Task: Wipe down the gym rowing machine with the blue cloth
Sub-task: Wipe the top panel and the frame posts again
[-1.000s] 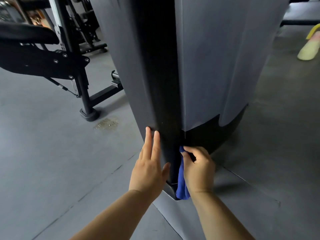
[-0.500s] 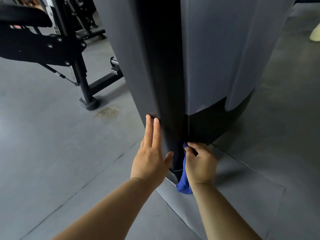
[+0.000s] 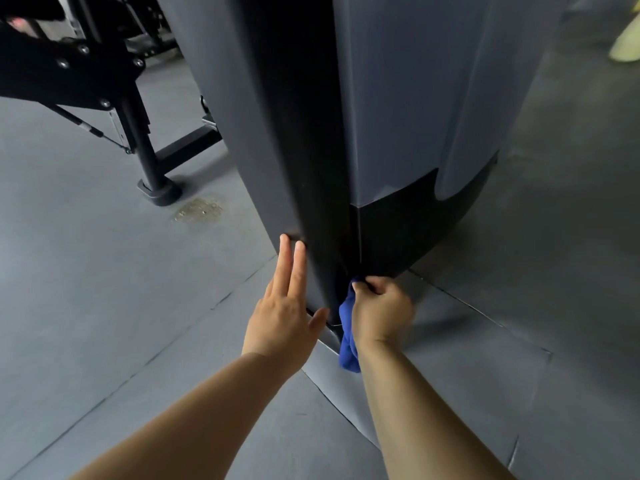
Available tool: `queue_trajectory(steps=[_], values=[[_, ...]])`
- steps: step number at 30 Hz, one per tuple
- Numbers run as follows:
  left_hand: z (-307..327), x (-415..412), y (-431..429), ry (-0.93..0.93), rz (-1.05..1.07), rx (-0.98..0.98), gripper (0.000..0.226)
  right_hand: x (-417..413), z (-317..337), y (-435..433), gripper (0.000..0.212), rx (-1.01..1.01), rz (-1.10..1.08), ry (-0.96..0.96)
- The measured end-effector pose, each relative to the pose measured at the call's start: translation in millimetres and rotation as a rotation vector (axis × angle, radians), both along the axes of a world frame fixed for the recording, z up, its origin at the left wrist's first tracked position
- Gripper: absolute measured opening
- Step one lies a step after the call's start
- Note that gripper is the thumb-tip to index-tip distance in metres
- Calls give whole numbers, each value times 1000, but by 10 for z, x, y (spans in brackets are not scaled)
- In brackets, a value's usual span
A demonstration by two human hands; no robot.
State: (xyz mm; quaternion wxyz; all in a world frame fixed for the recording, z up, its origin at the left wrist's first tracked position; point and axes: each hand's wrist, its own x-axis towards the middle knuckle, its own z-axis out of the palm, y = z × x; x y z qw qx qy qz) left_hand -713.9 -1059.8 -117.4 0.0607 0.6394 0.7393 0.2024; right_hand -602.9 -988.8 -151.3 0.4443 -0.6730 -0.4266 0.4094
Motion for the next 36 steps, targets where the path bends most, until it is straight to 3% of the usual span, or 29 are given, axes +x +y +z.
queue_trajectory(steps=[9,19,28,36], values=[[18,24,-1,2,26,-48,110,-54,-153,20,16,-184,-26,54],[17,14,-28,5,34,-107,109,-34,-302,55,17,-221,18,28],[-51,55,-60,-25,47,-91,107,20,-448,227,33,-457,193,-230],[-74,122,-84,-35,50,-105,103,107,-427,126,22,-328,188,34]])
